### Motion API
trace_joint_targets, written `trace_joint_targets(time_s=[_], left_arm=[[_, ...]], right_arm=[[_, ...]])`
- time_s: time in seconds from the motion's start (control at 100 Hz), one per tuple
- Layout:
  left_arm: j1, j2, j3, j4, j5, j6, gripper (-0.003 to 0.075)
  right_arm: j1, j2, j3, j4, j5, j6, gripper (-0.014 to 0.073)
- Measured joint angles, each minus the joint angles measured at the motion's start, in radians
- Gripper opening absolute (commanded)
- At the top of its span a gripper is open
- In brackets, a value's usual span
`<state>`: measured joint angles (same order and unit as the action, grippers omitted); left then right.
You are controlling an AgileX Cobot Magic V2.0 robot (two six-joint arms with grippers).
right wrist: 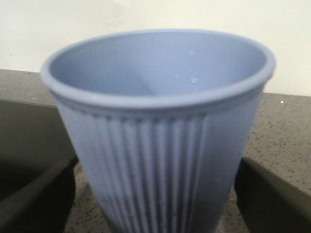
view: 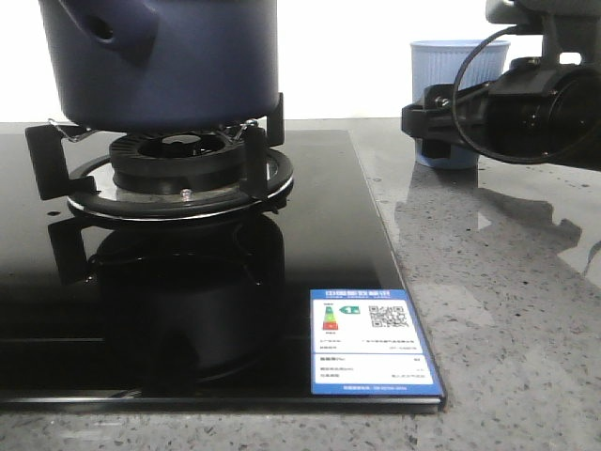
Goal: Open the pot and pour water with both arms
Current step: 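Lift the light blue cup off the counter with the right gripper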
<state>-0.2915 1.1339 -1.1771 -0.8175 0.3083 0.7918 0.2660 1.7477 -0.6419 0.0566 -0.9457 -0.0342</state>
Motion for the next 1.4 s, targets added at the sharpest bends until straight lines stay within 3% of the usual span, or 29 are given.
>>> trace_joint_targets(time_s=[0.41,0.67,0.95,1.21,1.4], left_arm=[[0.0,0.0,0.0,0.0,0.0,0.0,0.0317],[0.0,0.0,0.0,0.001,-0.002,0.0,0.0317],[0.007,0.0,0.0,0.039,-0.025,0.0,0.0317],[0.06,0.0,0.0,0.044,-0.025,0.0,0.0317],[0.078,0.0,0.0,0.045,-0.027,0.0,0.0317]], right_arm=[[0.0,-0.005,-0.006,-0.008,0.006,0.0,0.0461],[0.001,-0.13,-0.006,-0.071,0.13,0.0,0.0461],[0.006,-0.351,-0.039,-0.197,0.431,0.0,0.0461],[0.079,-0.421,-0.272,-0.306,0.867,0.0,0.0461],[0.167,-0.411,-0.428,-0.431,1.043,0.0,0.0461]])
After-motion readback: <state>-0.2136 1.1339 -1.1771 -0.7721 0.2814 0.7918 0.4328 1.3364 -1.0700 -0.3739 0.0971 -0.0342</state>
